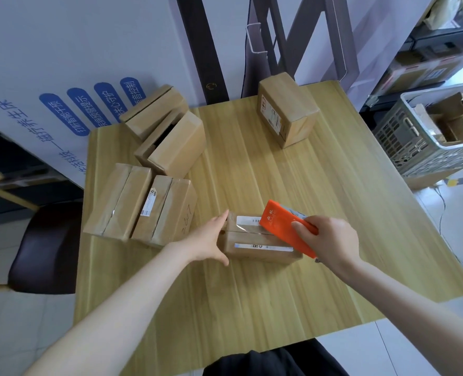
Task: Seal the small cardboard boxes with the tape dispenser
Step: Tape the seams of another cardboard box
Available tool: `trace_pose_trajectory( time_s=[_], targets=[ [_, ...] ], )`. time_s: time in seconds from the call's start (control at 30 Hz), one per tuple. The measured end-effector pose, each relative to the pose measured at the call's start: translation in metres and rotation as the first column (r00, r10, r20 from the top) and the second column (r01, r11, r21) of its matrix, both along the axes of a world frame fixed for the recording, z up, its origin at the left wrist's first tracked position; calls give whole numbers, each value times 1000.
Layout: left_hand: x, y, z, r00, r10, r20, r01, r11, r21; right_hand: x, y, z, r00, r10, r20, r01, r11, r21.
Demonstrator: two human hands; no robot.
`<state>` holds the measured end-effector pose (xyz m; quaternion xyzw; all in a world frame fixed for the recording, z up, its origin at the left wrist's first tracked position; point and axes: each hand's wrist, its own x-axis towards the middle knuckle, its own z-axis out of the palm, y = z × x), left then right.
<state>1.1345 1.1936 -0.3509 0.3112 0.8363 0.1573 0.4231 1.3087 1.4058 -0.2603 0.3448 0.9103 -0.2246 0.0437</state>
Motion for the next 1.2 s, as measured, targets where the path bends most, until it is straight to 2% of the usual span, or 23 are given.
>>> trace_pose_trajectory(
  time_s=[0.03,0.2,0.33,0.4,0.6,0.67,0.8,0.87,0.97,1.03,1.07,1.13,1.2],
  targets=[
    [2,2,0,999,-28,-35,27,999,-33,1,0,-2,1000,-13,-8,13,1000,-5],
    [11,21,-3,990,46,-136,-44,999,13,2,7,-7,999,-39,-33,40,999,7],
    [28,21,-7,926,310,-217,-296,951,93,0,12,-10,996,-73,-46,74,997,26],
    [37,19,-9,884,378,-275,-365,926,99,-2,11,-11,996,-75,-43,77,997,25],
    [42,22,-4,882,260,-394,-306,950,-59,-2,8,-7,998,-58,-24,58,998,24],
    [40,24,0,898,241,-368,-297,949,-103,-2,8,-6,998,-55,-16,55,998,21],
    [36,24,6,925,306,-224,-335,936,-110,-2,6,-5,999,-53,-7,53,998,14],
    [35,23,8,936,157,-316,-213,966,-149,-1,7,-4,999,-48,-6,48,999,14],
    [34,20,11,867,-66,-494,-17,987,-163,0,8,-2,999,-32,6,32,999,14],
    [30,20,11,817,-191,-544,108,977,-182,0,7,-2,1000,-23,14,23,1000,18],
    [29,20,11,806,-210,-554,118,973,-197,-1,7,-3,1000,-18,17,17,1000,20],
    [30,23,11,841,-110,-530,3,980,-199,-2,7,-3,1000,-11,20,10,1000,20],
    [36,25,9,888,126,-441,-225,958,-180,-1,8,-3,1000,-11,16,11,1000,16]
  ],
)
